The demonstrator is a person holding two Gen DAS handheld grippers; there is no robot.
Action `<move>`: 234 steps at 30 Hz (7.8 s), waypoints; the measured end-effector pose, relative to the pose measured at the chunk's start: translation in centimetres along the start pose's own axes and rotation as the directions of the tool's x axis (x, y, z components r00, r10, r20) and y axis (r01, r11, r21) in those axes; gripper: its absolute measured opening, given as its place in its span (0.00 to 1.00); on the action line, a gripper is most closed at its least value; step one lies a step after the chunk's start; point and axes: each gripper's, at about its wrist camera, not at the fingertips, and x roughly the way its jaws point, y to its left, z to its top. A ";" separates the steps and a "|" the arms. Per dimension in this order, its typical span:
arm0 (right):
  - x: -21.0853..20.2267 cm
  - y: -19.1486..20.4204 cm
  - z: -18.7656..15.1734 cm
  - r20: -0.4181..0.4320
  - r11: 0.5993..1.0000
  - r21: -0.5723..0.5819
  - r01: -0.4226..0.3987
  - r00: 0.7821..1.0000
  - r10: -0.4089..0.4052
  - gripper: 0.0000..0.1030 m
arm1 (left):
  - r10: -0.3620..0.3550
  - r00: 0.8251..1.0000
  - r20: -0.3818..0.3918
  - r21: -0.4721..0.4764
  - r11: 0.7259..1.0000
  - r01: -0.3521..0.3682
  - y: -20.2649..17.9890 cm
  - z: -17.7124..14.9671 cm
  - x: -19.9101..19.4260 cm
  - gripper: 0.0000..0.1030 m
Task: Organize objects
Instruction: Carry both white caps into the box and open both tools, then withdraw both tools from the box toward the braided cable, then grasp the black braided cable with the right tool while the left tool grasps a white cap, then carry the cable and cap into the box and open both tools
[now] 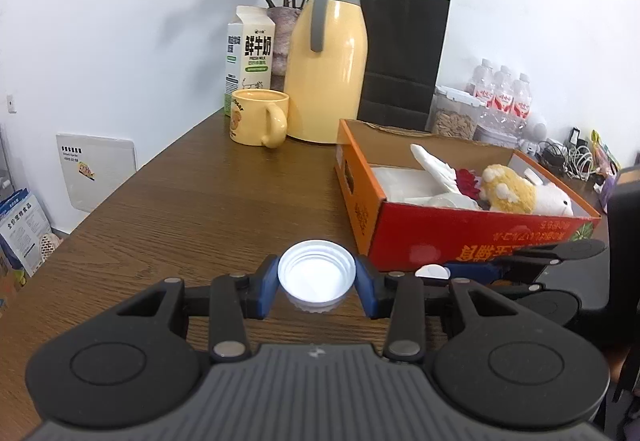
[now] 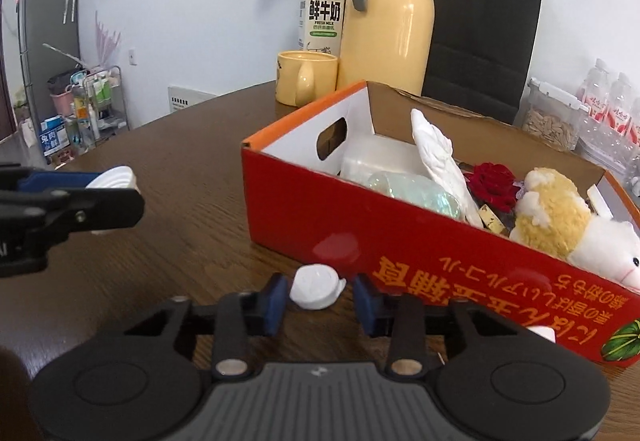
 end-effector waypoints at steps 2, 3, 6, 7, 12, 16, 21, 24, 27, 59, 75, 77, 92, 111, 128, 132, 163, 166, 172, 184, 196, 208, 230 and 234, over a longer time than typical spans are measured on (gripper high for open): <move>-0.1 0.3 -0.1 0.003 1.000 -0.008 -0.001 1.000 0.001 0.26 | 0.000 1.000 0.002 -0.005 1.000 0.000 0.1 0.0 0.1 0.40; -0.3 0.3 -0.2 0.007 1.000 -0.008 -0.010 1.000 0.010 0.26 | -0.002 1.000 0.003 -0.008 1.000 0.002 0.1 0.1 0.1 0.40; -1.3 0.1 -0.3 0.041 0.999 -0.002 -0.033 0.999 0.033 0.26 | -0.011 1.000 0.013 -0.010 1.000 0.011 -0.1 0.5 0.1 0.40; -1.9 0.0 -0.3 0.063 0.999 0.001 -0.040 0.997 0.040 0.26 | -0.015 1.000 0.018 -0.009 1.000 0.015 -0.3 0.7 0.0 0.40; -5.2 -2.4 0.3 0.192 0.998 0.049 -0.036 0.981 0.026 0.26 | -0.046 0.998 0.048 -0.001 0.999 0.046 -2.1 2.3 0.5 0.40; -6.3 -5.3 1.5 0.249 0.996 0.088 0.021 0.968 -0.042 0.26 | -0.071 0.994 0.081 0.017 0.997 0.070 -4.3 4.3 1.4 0.40; -5.1 -9.1 3.3 0.284 0.989 0.131 0.065 0.954 -0.100 0.26 | -0.087 0.990 0.112 0.042 0.996 0.082 -7.6 7.0 4.0 0.40; -3.6 -10.4 4.0 0.283 0.987 0.141 0.076 0.952 -0.114 0.26 | -0.063 0.989 0.131 0.045 0.997 0.057 -9.1 8.4 6.2 0.40; -1.9 -11.4 4.3 0.269 0.984 0.141 0.105 0.953 -0.141 0.26 | -0.021 0.991 0.135 0.005 1.000 0.021 -9.4 9.4 8.3 0.40; -3.9 -12.7 1.9 0.295 0.974 0.194 0.118 0.940 -0.172 1.00 | 0.019 0.978 0.206 0.054 0.998 -0.031 -10.4 7.3 8.4 1.00; -5.6 -11.7 1.5 0.327 0.982 0.149 0.119 0.931 -0.162 1.00 | 0.000 0.973 0.230 0.057 0.998 -0.014 -10.4 6.9 6.8 1.00; -5.8 -11.6 1.3 0.330 0.983 0.141 0.120 0.930 -0.161 1.00 | -0.001 0.973 0.231 0.059 0.998 -0.012 -10.4 6.7 6.6 1.00; -7.5 -11.5 0.3 0.337 0.984 0.122 0.130 0.927 -0.165 1.00 | -0.016 0.973 0.230 0.078 0.997 -0.002 -10.2 6.0 4.6 1.00; -9.0 -10.7 -4.3 0.164 0.992 0.054 0.112 0.979 -0.120 1.00 | 0.018 0.983 0.185 0.092 0.995 -0.036 -8.6 4.3 0.7 1.00; -9.8 -11.0 -7.3 0.097 0.988 0.134 0.073 0.991 -0.086 1.00 | 0.055 0.993 0.103 0.079 0.995 -0.063 -7.3 1.3 -2.5 1.00; -9.0 -10.7 -7.1 0.069 0.991 0.129 0.038 0.996 -0.047 1.00 | 0.067 0.995 0.073 0.076 0.994 -0.073 -6.9 0.7 -2.6 1.00; -4.6 -11.9 -6.0 -0.005 0.975 -0.047 -0.217 0.976 0.217 0.90 | -0.129 0.983 -0.134 0.361 0.917 0.169 -17.0 -0.3 5.9 0.70; -4.5 -11.8 -6.1 -0.001 0.974 -0.054 -0.222 0.975 0.222 0.90 | -0.167 0.971 -0.171 0.376 0.900 0.221 -17.3 -0.1 7.0 0.45; -4.4 -11.7 -6.1 0.000 0.974 -0.059 -0.220 0.975 0.220 0.90 | -0.192 0.968 -0.163 0.381 0.893 0.242 -17.2 -0.9 7.0 0.14; -5.2 -10.8 -6.4 0.030 0.982 -0.094 -0.163 0.986 0.166 0.89 | -0.140 0.987 -0.082 0.262 0.952 0.157 -12.8 0.0 4.6 0.10; -7.8 -11.1 -5.9 0.154 0.995 -0.034 -0.096 0.983 0.100 0.89 | -0.174 0.985 0.010 0.229 0.959 0.167 -12.0 2.1 1.4 0.10; -5.2 -14.3 2.7 0.250 0.995 0.061 0.078 0.964 -0.090 0.89 | -0.163 0.977 0.136 0.184 0.973 0.137 -13.5 8.6 5.6 0.10; -1.5 -17.9 2.1 0.207 0.959 0.208 0.192 0.950 -0.235 1.00 | 0.056 0.970 0.236 0.086 0.993 -0.078 -13.4 8.1 9.4 1.00; -3.0 -17.4 2.0 0.240 0.961 0.196 0.196 0.941 -0.241 1.00 | 0.060 0.968 0.243 0.082 0.993 -0.082 -13.5 8.0 8.5 1.00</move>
